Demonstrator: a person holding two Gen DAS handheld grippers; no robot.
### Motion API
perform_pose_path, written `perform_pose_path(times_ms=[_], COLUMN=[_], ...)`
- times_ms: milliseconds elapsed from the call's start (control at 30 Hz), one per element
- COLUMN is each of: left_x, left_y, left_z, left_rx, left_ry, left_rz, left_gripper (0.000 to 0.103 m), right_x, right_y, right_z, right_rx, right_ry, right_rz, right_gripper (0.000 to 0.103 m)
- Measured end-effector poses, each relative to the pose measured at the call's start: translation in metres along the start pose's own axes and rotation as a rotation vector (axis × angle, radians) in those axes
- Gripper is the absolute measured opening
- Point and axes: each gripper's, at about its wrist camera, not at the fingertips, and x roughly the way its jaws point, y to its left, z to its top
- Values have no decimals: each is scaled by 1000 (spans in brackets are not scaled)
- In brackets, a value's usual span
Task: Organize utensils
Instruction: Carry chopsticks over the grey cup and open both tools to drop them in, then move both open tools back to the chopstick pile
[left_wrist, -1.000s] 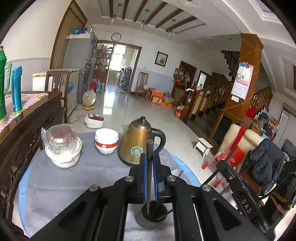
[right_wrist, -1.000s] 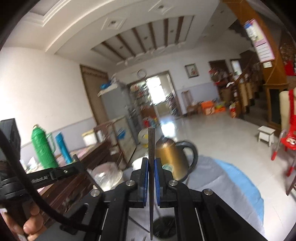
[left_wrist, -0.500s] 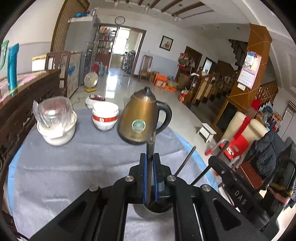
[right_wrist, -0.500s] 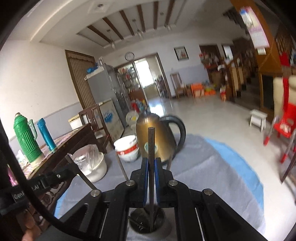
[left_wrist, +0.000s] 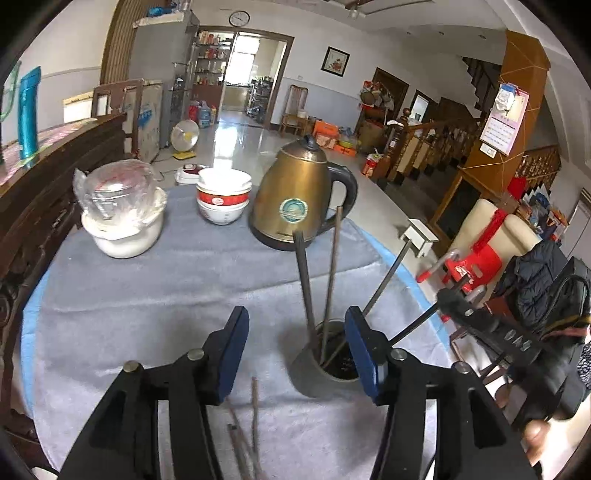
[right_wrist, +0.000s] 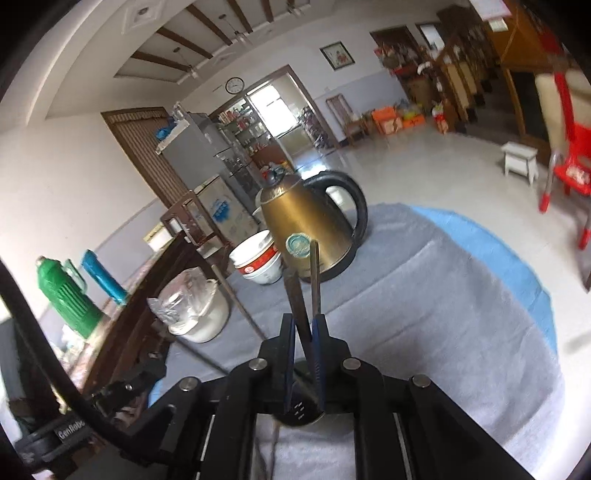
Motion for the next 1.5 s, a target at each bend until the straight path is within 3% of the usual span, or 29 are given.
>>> perform_pose_path(times_ms=[33,167,233,367,600,967,1300,1500], left_x=[-2,-5,-4,0,6,23,36,38], left_y=[2,13,17,32,75,78,65,62], left_z=[-4,-23,-35,-61,-99,-145,-166,-172], left_rx=[9,35,64,101,17,-1,15,25], left_ry=[4,32,58,120,228,344,407,412], left_rz=[12,56,93,166,219,181,145,128], left_gripper=[55,57,58,60,60,60,60,60], right_x=[-2,-21,-31,-43,-54,-24,-7,-4], right_y=[-2,-11,-11,-16,-21,-33,-38,-36], right_z=[0,-7,-10,-19,-50,-119,-136,-144], right_rx=[12,47,27,7,-49,-74,-65,-95], right_ry=[-1,-55,-87,-88,-22,118,180,165], right_rz=[20,102,106,148,190,154,138,104], right_gripper=[20,60,60,51,47,47,48,48])
